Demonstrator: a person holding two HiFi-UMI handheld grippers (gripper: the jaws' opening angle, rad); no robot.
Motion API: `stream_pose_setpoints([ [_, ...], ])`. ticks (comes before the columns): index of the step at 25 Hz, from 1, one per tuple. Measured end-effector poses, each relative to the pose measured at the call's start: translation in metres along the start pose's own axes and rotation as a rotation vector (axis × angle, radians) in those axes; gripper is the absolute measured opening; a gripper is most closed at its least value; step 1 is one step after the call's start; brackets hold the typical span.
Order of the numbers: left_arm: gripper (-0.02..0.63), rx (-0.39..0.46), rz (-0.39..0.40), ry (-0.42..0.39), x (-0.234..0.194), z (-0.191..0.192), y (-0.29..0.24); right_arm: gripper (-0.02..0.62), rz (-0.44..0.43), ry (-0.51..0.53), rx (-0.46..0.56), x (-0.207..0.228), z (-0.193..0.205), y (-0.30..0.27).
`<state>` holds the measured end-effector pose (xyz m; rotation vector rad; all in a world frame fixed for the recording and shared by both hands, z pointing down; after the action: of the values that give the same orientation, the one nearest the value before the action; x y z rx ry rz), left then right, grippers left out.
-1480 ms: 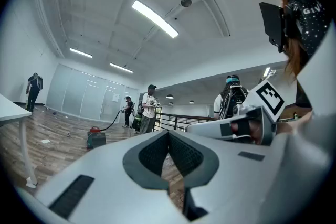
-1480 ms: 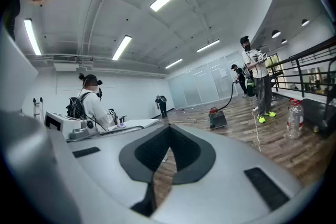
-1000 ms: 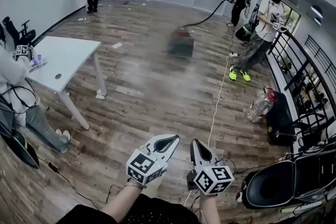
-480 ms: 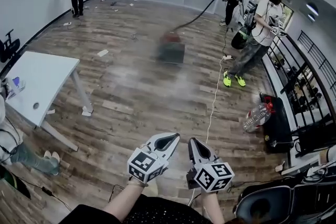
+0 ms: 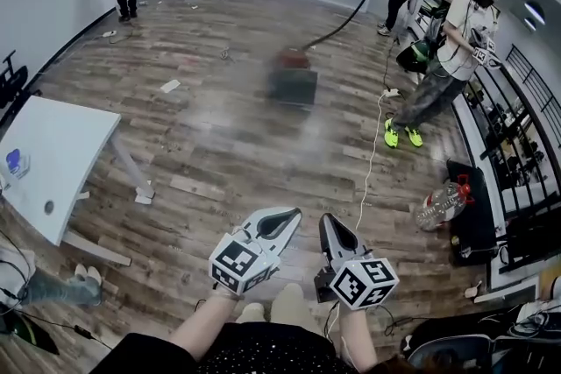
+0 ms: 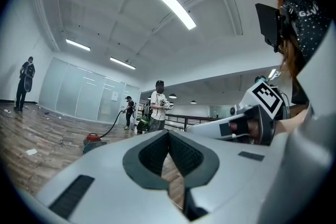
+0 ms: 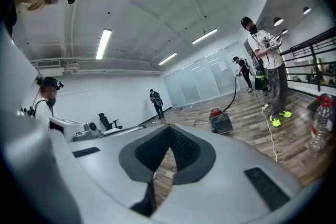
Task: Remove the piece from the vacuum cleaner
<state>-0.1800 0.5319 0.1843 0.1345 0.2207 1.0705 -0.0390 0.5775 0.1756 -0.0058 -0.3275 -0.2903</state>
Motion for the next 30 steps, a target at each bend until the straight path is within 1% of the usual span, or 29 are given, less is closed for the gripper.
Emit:
stream_pose_setpoints([
  [4,0.008,-0.025,-0.033,0.02,-0.037,0.013,-0.022,0.002,-0.005,-0.054,-0.02,0.029,0.005,-0.045],
  [8,0.008,-0.037,-0.069,0.021,-0.085,0.024,-0.065,0.002,-0.038,-0.052,-0.025,0.062,-0.002,-0.103],
  [11,0.008,-0.025,-0.058,0.015,-0.121,0.026,-0.114,0.002,-0.051,-0.048,-0.013,0.099,-0.016,-0.149],
  [14,0.008,-0.011,-0.026,-0.012,-0.156,0.023,-0.169,0.003,-0.092,-0.054,0.022,0.14,-0.038,-0.197],
  [17,0.008,0.01,-0.017,-0.037,-0.192,0.021,-0.22,0.002,-0.125,-0.021,0.029,0.176,-0.057,-0.243],
  [20,0.008,0.021,-0.052,-0.037,-0.223,0.027,-0.258,0.002,-0.125,0.003,0.019,0.209,-0.066,-0.28],
  [22,0.008,0.025,-0.06,-0.033,-0.243,0.029,-0.279,0.002,-0.127,-0.004,0.018,0.226,-0.071,-0.307],
  [25,0.008,0.014,-0.067,-0.005,-0.271,0.039,-0.304,0.002,-0.127,-0.018,-0.005,0.246,-0.069,-0.341],
  [28,0.008,-0.001,-0.094,0.017,-0.313,0.05,-0.332,0.002,-0.122,-0.026,-0.02,0.268,-0.067,-0.382],
  [30,0.008,0.002,-0.099,0.029,-0.343,0.056,-0.356,0.002,-0.106,-0.031,-0.02,0.288,-0.069,-0.412],
])
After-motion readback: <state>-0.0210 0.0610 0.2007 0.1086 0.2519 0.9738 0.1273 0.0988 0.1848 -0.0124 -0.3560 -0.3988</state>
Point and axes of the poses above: the fingertips, and each gripper's own axes: y backward along the fingers, x to its right, z out of its underside, the point moved 7 cm from there along y, backward along the fingers, and after that the axes turned 11 degrees about x, right-handed, at the moved point
